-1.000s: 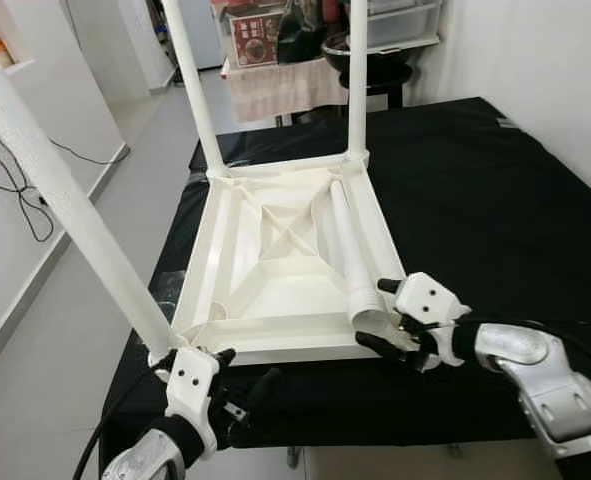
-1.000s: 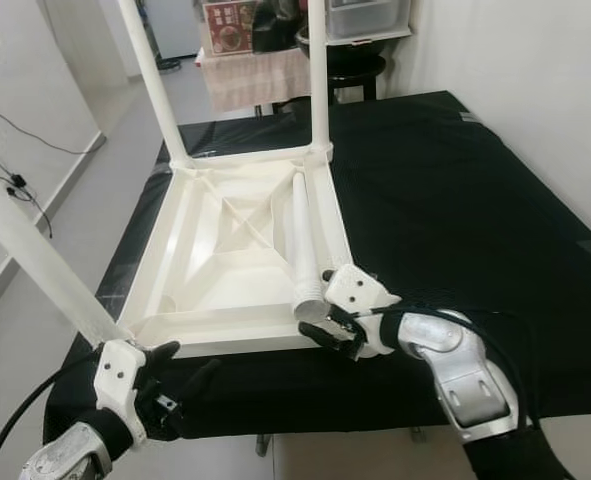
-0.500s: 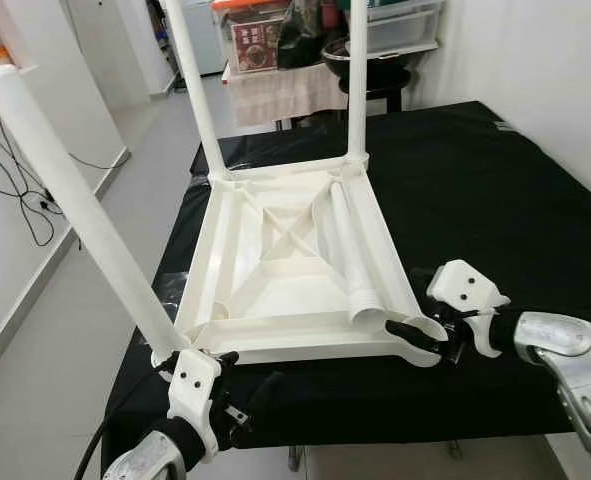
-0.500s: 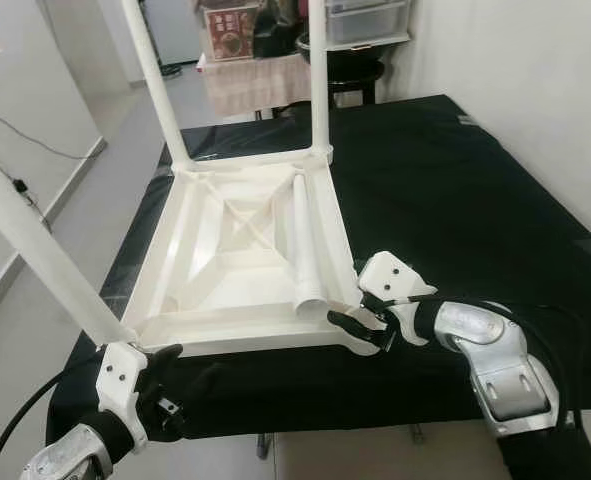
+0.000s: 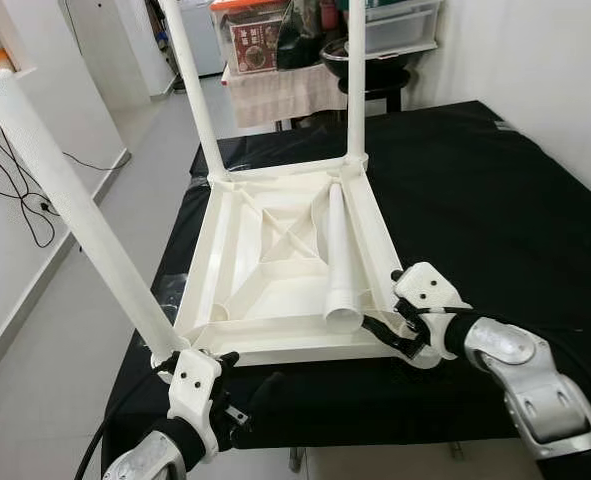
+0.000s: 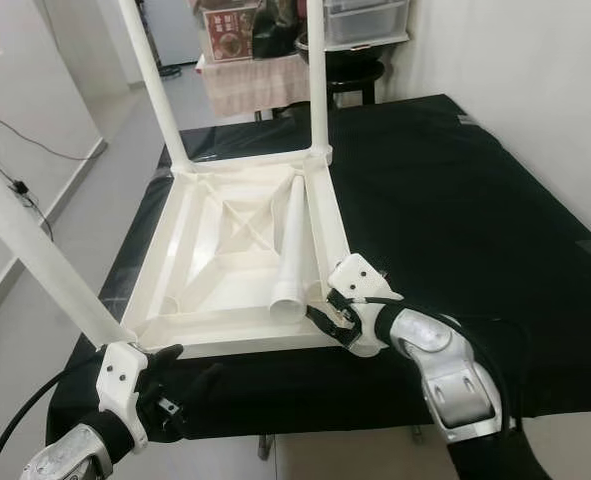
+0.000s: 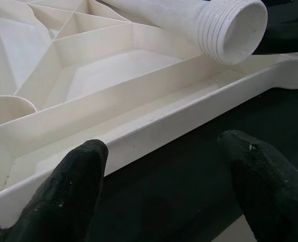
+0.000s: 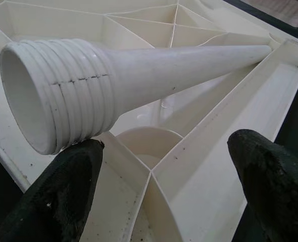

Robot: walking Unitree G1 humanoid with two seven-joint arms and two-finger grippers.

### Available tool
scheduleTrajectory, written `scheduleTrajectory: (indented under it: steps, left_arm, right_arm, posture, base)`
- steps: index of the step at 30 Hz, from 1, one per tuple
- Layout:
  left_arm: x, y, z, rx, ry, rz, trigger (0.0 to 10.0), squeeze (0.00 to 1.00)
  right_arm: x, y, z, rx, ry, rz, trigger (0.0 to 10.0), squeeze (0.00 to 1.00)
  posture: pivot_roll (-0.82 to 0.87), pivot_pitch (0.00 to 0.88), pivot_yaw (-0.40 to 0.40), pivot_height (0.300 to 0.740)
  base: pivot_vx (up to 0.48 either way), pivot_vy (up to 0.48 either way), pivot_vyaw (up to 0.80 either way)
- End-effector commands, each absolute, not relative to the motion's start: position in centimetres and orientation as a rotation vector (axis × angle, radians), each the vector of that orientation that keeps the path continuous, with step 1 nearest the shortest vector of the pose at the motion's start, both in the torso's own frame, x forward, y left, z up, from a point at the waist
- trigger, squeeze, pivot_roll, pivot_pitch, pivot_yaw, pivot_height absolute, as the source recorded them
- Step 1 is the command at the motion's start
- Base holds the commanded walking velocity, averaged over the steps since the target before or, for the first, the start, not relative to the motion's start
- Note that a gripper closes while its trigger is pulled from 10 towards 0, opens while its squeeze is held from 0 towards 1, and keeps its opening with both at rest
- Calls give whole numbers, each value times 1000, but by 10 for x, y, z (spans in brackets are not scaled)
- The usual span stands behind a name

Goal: Building children table

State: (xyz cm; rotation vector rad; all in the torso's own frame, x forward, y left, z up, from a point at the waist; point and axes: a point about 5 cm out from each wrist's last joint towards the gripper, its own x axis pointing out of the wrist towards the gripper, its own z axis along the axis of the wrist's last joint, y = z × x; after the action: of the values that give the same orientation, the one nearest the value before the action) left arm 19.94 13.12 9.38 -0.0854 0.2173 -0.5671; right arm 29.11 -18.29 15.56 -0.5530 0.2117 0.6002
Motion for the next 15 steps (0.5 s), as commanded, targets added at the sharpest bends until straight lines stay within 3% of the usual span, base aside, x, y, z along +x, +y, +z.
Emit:
scheduleTrajectory:
  steps: [1, 15]
  left_arm:
    - [200, 135, 91, -89, 231, -551, 10000, 0]
    - [200, 135, 91, -97, 230, -551, 10000, 0]
  right_arm:
    - [290, -174, 160, -560, 190, 628, 10000, 0]
    - [264, -195, 173, -588, 247, 886, 10000, 0]
  posture:
    - [-141, 40, 92, 740]
    - [-143, 41, 90, 740]
  base:
    - [0, 0, 0]
    - [0, 0, 0]
